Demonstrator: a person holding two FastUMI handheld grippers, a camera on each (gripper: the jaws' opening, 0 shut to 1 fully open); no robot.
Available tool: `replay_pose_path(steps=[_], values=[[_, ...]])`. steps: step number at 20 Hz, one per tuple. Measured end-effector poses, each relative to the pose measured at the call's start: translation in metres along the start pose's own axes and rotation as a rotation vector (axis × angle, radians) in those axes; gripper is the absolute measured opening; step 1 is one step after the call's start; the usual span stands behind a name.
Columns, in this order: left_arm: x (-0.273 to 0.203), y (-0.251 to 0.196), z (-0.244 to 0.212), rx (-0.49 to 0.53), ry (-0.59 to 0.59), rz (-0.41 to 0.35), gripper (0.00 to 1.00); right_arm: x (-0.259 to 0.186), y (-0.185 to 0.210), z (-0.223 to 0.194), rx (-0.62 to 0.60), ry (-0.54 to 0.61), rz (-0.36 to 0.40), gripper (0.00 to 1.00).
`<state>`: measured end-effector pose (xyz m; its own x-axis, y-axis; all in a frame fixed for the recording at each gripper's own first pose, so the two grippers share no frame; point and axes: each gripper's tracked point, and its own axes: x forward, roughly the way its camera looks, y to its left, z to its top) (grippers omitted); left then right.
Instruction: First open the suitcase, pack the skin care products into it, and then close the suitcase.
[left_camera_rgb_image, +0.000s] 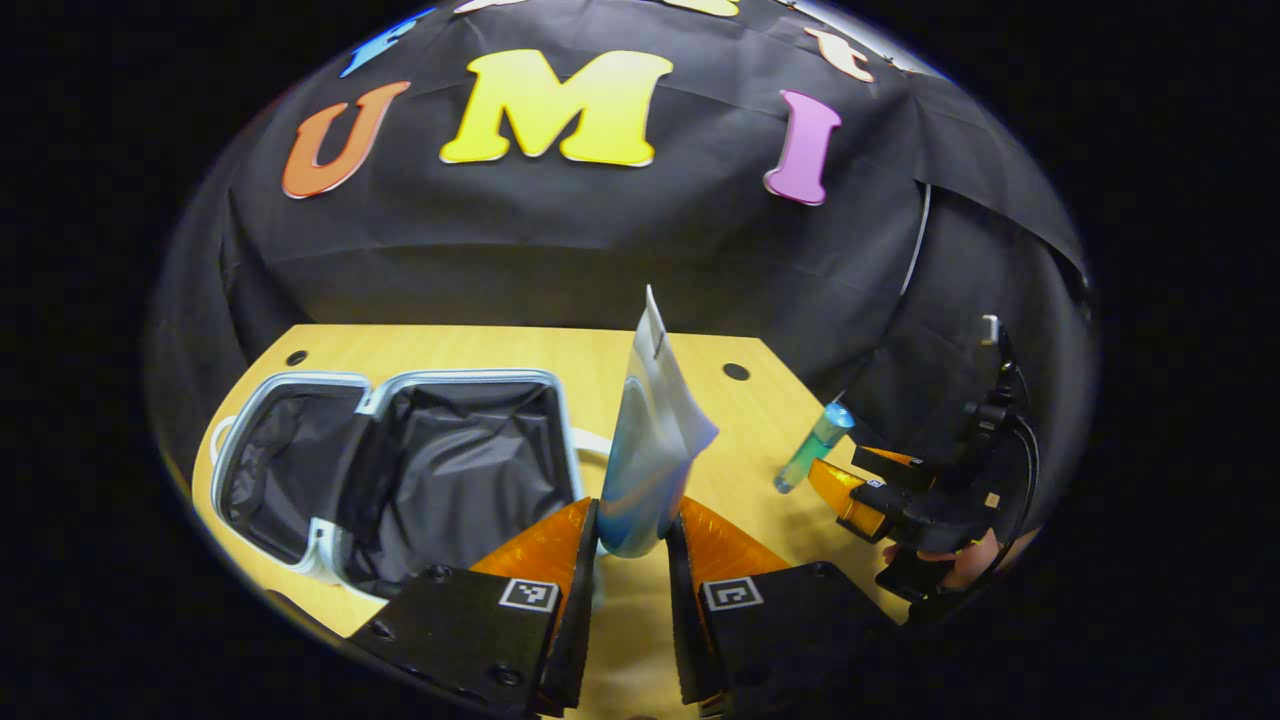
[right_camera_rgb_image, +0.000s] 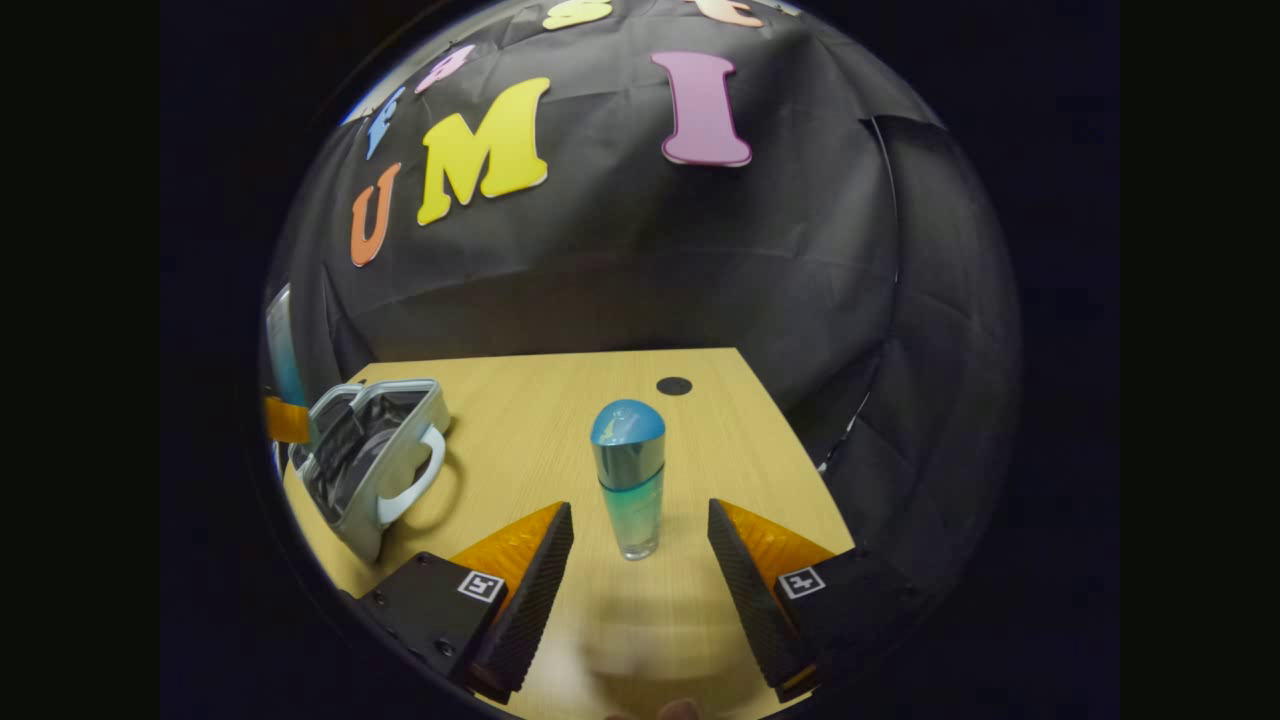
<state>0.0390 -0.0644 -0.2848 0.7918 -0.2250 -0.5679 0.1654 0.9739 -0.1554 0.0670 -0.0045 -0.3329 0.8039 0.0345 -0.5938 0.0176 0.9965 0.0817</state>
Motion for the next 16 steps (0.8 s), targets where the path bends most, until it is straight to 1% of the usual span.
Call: replay_pose_path(steps=[4,5,6,7,9,11,12,13,14,15,16], values=[[-0.017,0.059,-0.004,-0.078,0.018,0.093,0.38,0.033,0.002,-0.007,0.034,0.047,-0.023,0.80],[-0.019,0.074,-0.005,-0.094,0.023,0.111,0.38,0.039,0.003,-0.008,0.035,0.055,-0.030,0.75],[-0.020,0.086,-0.006,-0.110,0.032,0.121,0.38,0.043,0.004,-0.009,0.034,0.064,-0.035,0.67],[-0.019,0.097,-0.006,-0.126,0.040,0.124,0.38,0.044,0.004,-0.011,0.025,0.072,-0.040,0.57],[-0.012,0.112,-0.008,-0.155,0.077,0.113,0.38,0.046,0.004,-0.012,0.001,0.089,-0.056,0.40],[0.000,0.119,-0.014,-0.170,0.143,0.071,0.38,0.044,0.005,-0.009,-0.010,0.116,-0.059,0.37],[0.006,0.120,-0.017,-0.176,0.181,0.044,0.38,0.041,0.007,-0.009,-0.002,0.138,-0.045,0.35],[0.015,0.122,-0.021,-0.178,0.214,0.017,0.38,0.035,0.012,-0.008,0.010,0.146,-0.029,0.35],[0.022,0.128,-0.024,-0.167,0.256,0.007,0.38,0.028,0.015,-0.004,0.012,0.146,-0.016,0.31],[0.031,0.135,-0.027,-0.155,0.300,0.001,0.37,0.018,0.018,0.000,0.012,0.144,-0.005,0.32],[0.039,0.138,-0.031,-0.152,0.341,-0.012,0.37,0.006,0.020,0.004,0.018,0.141,0.016,0.31]])
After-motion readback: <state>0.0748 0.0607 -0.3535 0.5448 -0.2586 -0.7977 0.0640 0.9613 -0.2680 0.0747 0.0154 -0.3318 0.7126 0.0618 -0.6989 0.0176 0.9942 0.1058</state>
